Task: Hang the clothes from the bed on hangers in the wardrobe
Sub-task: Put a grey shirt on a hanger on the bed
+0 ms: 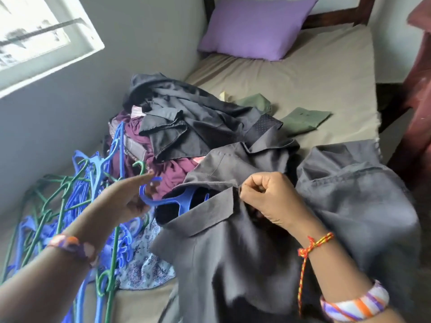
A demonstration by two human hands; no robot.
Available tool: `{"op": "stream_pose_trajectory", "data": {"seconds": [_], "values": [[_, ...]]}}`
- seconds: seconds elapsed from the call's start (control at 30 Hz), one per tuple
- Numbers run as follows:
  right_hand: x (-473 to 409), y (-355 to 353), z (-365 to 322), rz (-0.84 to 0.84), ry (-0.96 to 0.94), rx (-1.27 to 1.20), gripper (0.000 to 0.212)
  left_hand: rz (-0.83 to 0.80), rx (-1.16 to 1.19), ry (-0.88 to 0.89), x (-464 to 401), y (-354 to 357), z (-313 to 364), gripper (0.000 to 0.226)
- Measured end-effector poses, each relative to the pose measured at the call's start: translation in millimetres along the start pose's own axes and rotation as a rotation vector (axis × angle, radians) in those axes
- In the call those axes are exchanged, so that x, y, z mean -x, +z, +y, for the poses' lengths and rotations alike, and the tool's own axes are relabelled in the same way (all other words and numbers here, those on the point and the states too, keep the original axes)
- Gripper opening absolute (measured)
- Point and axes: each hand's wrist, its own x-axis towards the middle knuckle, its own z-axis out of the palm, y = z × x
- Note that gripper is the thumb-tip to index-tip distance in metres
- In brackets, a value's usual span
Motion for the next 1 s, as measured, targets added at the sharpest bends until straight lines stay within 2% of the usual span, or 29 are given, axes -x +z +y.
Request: {"op": "stream_pose_trajectory", "data": {"seconds": [0.1,0.27,0.4,0.43,0.53,0.6,0.73,0.87,0.93,1.0], "values": [[-9,-33,-2,-0.033,-0.04,0.022,0.018,-0.012,0.172,0.063,17,47,48,0.023],[2,-98,-36,-0.042,-0.166,0.396,0.018,0.002,0.178,0.394,73,139,135,0.05],[6,-181,-96,-0.068,-0.189,0.447,0.016,0.126,0.126,0.694,142,194,216,0.041],[1,-206,-114,-0.064,-0.187,0.413,0.02,0.191,0.063,0.802,161,203,238,0.04],[-27,-280,-170,0.016,-0.259,0.378,0.056,0.357,-0.134,1.072,218,224,303,0.033],[-54,-325,-209,0.106,-0.353,0.395,0.063,0.416,-0.192,1.18,251,233,344,0.025],[-117,-392,-296,0.17,-0.463,0.446,0.059,0.479,-0.159,1.339,298,242,414,0.018],[-165,-407,-368,0.139,-0.533,0.481,0.056,0.496,-0.179,1.466,333,240,465,0.015],[-183,-398,-390,0.147,-0.573,0.472,0.037,0.526,-0.199,1.544,345,234,480,0.016],[-195,-385,-404,0.219,-0.627,0.352,0.015,0.576,-0.22,1.595,349,219,488,0.017]]}}
